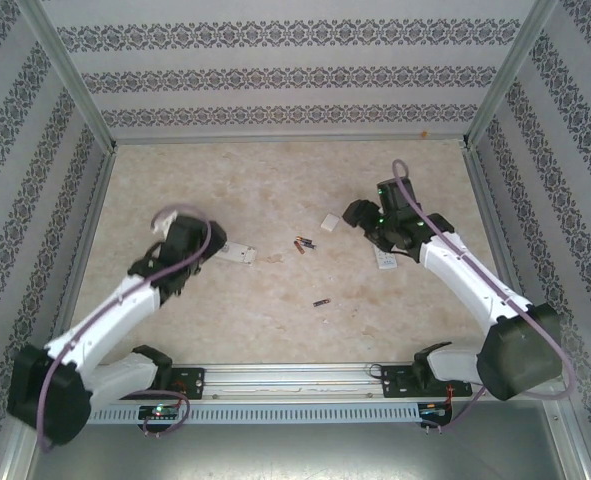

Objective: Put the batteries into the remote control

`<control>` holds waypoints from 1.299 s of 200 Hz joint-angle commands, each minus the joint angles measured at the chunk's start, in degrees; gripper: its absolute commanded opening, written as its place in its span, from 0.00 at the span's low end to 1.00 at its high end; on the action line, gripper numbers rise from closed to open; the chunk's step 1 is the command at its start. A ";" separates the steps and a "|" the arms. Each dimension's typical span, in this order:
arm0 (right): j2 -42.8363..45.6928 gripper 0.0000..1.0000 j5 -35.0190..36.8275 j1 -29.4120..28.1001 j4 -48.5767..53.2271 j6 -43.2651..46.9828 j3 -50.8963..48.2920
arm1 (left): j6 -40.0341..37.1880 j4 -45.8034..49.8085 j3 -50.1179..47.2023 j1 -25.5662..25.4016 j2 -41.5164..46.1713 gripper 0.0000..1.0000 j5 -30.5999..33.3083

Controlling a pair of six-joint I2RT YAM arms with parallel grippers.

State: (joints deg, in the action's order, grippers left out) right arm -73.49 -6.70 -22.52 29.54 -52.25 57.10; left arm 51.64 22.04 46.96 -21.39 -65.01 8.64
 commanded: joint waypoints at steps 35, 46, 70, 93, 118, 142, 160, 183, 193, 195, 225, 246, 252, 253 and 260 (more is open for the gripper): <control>-1.67 0.72 6.10 -20.21 19.43 5.58 2.74 | -30.24 21.52 24.23 5.19 -11.84 0.83 -22.51; -2.65 0.71 7.25 -23.88 18.50 3.19 2.32 | -32.18 21.35 26.02 5.91 -12.15 0.85 -26.36; -6.67 0.68 8.59 -26.52 19.05 -7.00 2.22 | -34.54 21.72 28.39 6.69 -11.99 0.90 -32.59; -8.46 0.63 8.07 -26.59 18.83 -19.22 -0.03 | -34.89 20.76 27.44 6.66 -9.83 0.93 -34.80; -8.19 0.67 12.69 -27.90 14.76 -7.33 -0.02 | -35.36 18.66 24.20 6.70 -6.62 0.98 -36.21; -6.58 0.65 16.57 -29.34 15.90 25.10 3.35 | -33.63 16.53 20.43 6.64 -3.12 1.00 -37.30; -5.45 0.62 10.78 -29.59 16.10 48.81 2.45 | -31.95 14.22 17.98 6.63 -0.80 1.00 -38.21; -4.83 0.58 7.31 -29.86 18.77 71.53 0.52 | -31.42 13.17 16.15 6.67 1.33 1.00 -37.82; -4.51 0.56 6.23 -29.70 17.80 78.11 -0.57 | -31.34 12.86 15.16 6.62 2.90 1.00 -36.53; -4.43 0.55 5.92 -29.62 17.34 79.17 -0.85 | -31.38 12.85 14.93 6.69 3.23 1.00 -36.27; -6.96 0.53 -0.70 -27.42 13.31 90.42 -2.27 | -30.35 13.38 12.64 6.70 6.63 1.00 -32.91; -10.89 0.52 -2.97 -26.55 12.56 95.91 -2.64 | -30.32 15.87 12.91 6.62 5.44 1.00 -32.88; -11.74 0.51 -3.05 -26.39 11.99 97.13 -2.92 | -30.20 16.53 13.06 6.64 4.85 1.00 -32.93; -11.79 0.51 -3.01 -26.37 11.88 97.32 -2.94 | -30.20 16.62 13.07 6.63 4.79 1.00 -32.92; -12.68 0.51 -2.49 -26.20 10.82 98.42 -3.40 | -30.34 17.19 13.06 6.64 4.20 1.00 -33.30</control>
State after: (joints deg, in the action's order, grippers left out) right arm -82.98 -5.89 -49.58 42.83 34.28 55.44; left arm 20.23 36.95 59.94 -15.25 -59.29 -25.36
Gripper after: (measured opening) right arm 0.513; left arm 0.998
